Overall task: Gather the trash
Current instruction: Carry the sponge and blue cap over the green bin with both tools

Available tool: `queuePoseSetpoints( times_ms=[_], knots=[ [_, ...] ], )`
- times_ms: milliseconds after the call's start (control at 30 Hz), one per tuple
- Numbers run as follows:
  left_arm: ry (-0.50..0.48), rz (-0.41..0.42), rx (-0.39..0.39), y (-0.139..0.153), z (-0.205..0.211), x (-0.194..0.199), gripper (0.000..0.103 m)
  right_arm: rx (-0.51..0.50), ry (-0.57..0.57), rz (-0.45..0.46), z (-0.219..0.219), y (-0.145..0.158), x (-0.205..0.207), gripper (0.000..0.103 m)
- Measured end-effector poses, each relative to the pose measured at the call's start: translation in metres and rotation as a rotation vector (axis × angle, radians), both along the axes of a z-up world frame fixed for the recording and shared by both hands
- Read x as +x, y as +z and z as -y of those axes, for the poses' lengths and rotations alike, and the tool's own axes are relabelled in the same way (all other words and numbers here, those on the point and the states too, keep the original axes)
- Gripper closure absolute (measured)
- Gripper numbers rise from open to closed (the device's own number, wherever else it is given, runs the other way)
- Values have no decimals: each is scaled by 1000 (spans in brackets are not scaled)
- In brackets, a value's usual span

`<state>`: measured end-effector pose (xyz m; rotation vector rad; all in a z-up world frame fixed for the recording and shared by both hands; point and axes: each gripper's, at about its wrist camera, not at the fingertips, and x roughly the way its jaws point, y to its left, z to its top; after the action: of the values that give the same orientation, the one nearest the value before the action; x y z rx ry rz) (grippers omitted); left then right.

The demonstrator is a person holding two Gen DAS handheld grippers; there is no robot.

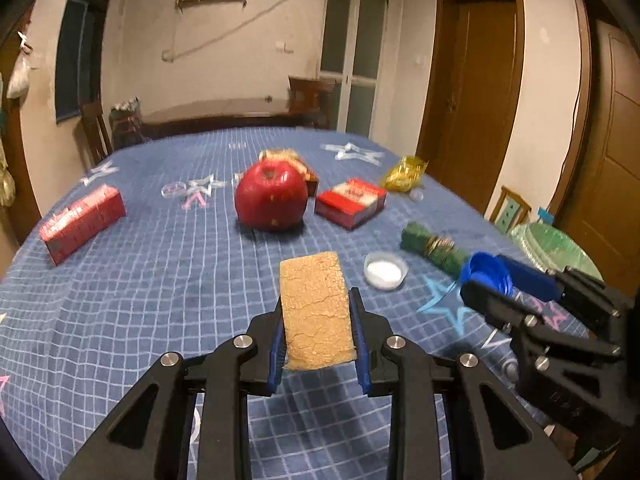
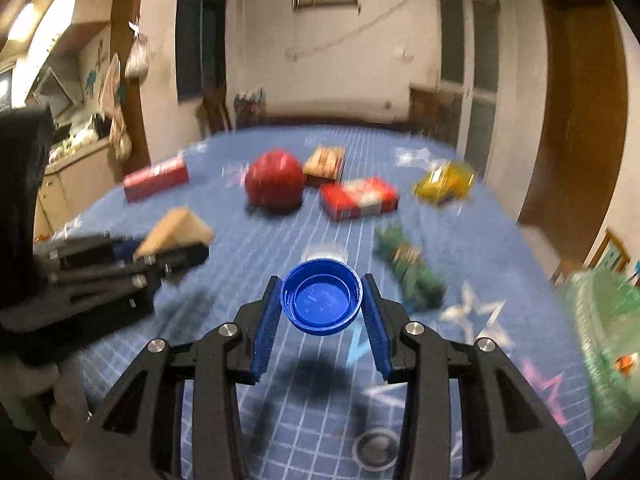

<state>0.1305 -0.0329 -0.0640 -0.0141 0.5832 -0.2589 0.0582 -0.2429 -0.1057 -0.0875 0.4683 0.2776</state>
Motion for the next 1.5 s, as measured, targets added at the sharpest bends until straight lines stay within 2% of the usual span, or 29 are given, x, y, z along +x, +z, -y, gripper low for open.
queuePoseSetpoints(
  times_ms=[233,733,1000,1233,1500],
  knots=[
    [39,130,-8,29,4,-20,74,24,-20,97,6,21,-8,65],
    [51,282,-11,80,18,-48,74,41,-40,213,20,59,-22,65],
    [25,285,-7,107,36,-49,74,55,-37,177,34,79,-16,65],
    [-9,236,-21,125,54,-36,74,80,-35,131,50,95,-8,65],
    [-64,246,-23,148,86,-28,74,74,-64,126,75,108,-8,65]
  ],
)
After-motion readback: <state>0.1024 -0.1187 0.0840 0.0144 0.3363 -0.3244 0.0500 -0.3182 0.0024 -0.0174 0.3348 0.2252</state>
